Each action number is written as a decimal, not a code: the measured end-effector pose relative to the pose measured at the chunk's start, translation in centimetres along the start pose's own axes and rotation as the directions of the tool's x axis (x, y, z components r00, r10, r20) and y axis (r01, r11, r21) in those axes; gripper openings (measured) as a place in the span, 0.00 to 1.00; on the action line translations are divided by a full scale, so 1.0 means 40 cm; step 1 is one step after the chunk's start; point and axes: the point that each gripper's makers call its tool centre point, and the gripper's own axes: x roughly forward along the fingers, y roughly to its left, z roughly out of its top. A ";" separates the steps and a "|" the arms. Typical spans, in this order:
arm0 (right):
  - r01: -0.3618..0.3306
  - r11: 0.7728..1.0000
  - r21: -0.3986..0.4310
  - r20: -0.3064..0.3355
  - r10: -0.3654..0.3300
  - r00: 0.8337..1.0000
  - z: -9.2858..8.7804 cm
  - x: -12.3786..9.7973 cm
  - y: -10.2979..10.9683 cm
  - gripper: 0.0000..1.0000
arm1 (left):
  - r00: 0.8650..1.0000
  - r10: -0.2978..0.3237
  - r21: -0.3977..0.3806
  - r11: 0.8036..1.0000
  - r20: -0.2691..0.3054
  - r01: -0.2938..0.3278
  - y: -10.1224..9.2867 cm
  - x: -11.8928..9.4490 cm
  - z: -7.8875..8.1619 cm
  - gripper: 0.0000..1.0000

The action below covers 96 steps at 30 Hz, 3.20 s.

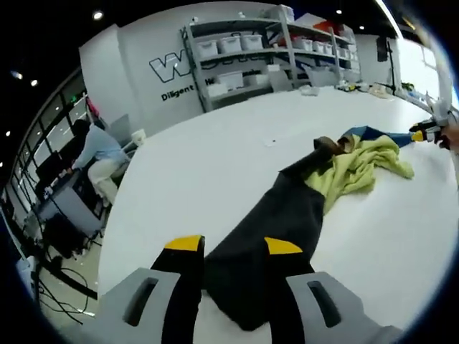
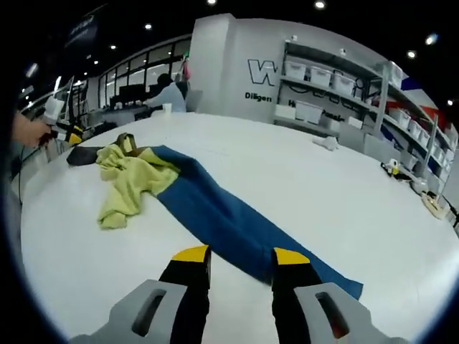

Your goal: Fold the garment on the visible template until the final outline fits inside the template.

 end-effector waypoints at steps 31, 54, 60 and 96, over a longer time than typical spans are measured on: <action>-0.352 0.899 -0.261 -0.043 0.354 0.934 0.011 0.050 0.506 0.22 | 0.913 -0.403 0.186 0.893 -0.071 0.409 -0.490 0.172 0.066 0.18; -0.417 0.857 -0.304 0.061 0.454 0.889 0.137 0.006 0.534 0.00 | 0.911 -0.411 0.122 0.902 -0.040 0.413 -0.456 0.117 0.116 0.00; -0.453 0.845 -0.285 0.139 0.504 0.852 0.213 -0.073 0.545 0.00 | 0.909 -0.415 0.114 0.902 -0.038 0.417 -0.451 0.073 0.119 0.00; -0.325 0.942 -0.083 0.139 0.334 0.932 0.150 -0.081 0.367 0.00 | 0.867 -0.491 -0.112 0.869 -0.085 0.481 -0.638 0.044 -0.019 0.31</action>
